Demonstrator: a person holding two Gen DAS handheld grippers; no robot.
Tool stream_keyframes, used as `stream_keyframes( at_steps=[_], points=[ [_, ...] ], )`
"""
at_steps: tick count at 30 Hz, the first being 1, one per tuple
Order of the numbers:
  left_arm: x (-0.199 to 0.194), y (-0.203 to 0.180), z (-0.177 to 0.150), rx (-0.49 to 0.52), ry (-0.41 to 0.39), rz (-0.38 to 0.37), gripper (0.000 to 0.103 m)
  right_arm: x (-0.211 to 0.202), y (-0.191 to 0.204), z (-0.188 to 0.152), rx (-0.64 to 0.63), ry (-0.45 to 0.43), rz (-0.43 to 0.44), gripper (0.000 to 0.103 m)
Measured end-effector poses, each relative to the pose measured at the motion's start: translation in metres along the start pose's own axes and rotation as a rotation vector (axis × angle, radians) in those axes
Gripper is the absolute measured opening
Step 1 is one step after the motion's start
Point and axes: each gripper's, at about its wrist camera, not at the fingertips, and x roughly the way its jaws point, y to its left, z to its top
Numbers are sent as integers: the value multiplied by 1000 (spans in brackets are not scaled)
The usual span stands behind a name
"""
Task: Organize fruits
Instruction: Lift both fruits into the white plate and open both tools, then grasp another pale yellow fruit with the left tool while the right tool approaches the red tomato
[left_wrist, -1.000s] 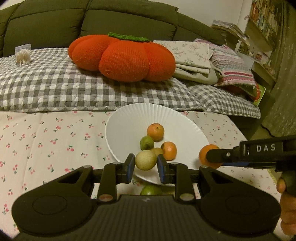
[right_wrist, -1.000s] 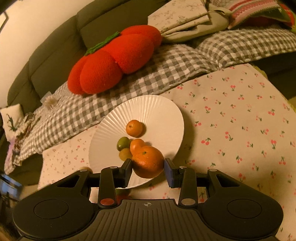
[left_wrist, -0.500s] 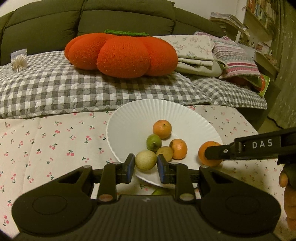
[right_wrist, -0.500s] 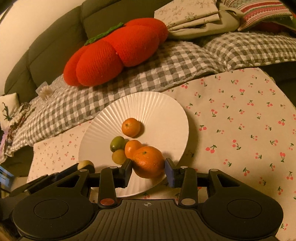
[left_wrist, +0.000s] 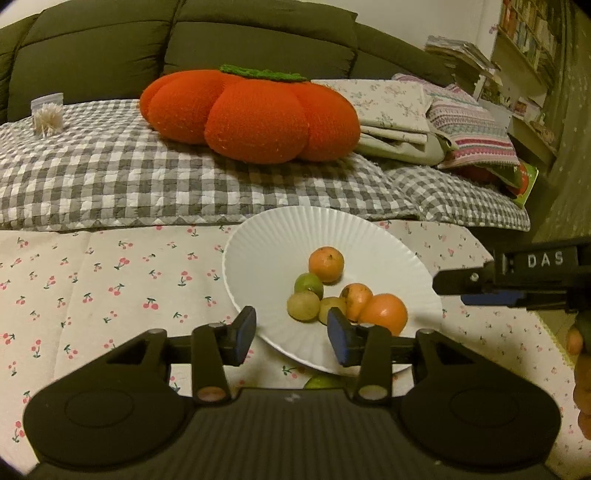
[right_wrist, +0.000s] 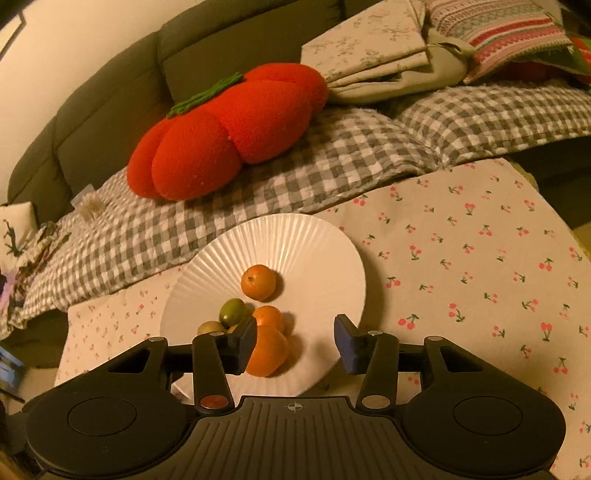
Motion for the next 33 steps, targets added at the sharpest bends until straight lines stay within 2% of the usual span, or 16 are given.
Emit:
stream_keyframes(
  at_steps=[15,21,33],
  points=[
    [-25,8,-8,-52,40,-14,42,-24,12,-11,-28,24,44,46],
    [-35,10,-14,-51,48,8,42,-31,21,-16,-38,28,65,46],
    [-34,13,-36,-89,132,12,41,-33,23,-26,-44,59,59,48]
  ],
)
